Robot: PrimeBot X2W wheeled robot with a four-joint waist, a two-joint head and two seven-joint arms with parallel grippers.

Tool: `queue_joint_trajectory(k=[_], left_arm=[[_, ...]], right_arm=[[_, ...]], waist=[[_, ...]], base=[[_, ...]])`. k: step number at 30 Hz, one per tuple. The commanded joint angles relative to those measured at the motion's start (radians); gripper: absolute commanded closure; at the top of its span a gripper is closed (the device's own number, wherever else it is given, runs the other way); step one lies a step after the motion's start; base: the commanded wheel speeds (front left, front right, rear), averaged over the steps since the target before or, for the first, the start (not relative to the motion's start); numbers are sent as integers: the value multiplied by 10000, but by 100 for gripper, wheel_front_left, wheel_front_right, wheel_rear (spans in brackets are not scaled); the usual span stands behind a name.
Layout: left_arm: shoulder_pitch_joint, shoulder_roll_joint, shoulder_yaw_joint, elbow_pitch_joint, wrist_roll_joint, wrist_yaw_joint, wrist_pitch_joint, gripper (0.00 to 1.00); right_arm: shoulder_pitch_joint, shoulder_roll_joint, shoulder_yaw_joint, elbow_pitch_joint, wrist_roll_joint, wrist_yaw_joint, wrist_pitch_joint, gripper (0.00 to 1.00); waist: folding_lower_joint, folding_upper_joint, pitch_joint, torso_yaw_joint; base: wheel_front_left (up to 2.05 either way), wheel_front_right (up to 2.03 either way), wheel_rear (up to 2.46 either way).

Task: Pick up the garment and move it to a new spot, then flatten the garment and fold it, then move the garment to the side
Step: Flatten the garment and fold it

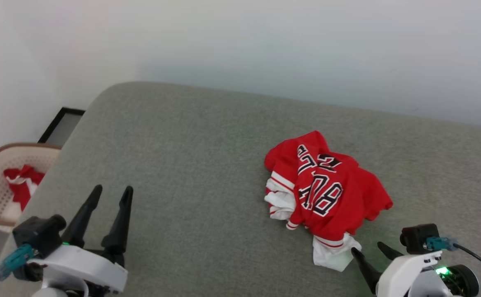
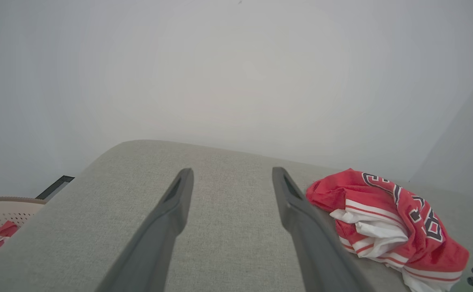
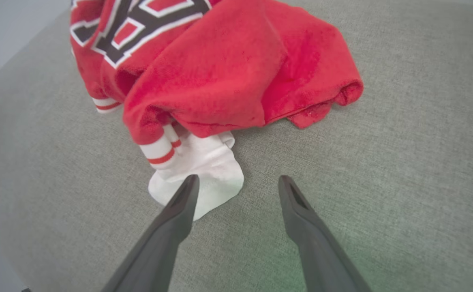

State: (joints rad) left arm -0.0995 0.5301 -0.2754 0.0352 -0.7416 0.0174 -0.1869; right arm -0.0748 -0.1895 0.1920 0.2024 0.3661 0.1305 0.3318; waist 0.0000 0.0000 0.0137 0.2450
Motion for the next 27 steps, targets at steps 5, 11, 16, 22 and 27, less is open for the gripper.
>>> queue_joint_trajectory(k=[5,11,16,22,27], left_arm=[[-355,-326,-161,297,110,-92,-226,0],[-690,-585,-249,672,141,-173,-364,0],[-804,-688,-192,940,143,-183,-487,0],[-666,-684,26,1076,152,-88,-602,0],[-532,-591,188,1056,97,-69,-648,0]], right_arm=[[-567,-27,249,627,-117,4,224,0],[-1064,25,614,1795,-185,4,411,0],[-1416,-64,983,2277,-51,4,127,100],[-1675,-492,670,2136,204,-3,89,100],[-1542,-967,-98,1556,288,-2,388,100]], waist=[[0,0,531,515],[0,0,703,715],[0,0,716,685],[0,0,539,317],[0,0,360,-171]], base=[[0,0,0],[0,0,0],[0,0,0],[0,0,0],[0,0,0]])
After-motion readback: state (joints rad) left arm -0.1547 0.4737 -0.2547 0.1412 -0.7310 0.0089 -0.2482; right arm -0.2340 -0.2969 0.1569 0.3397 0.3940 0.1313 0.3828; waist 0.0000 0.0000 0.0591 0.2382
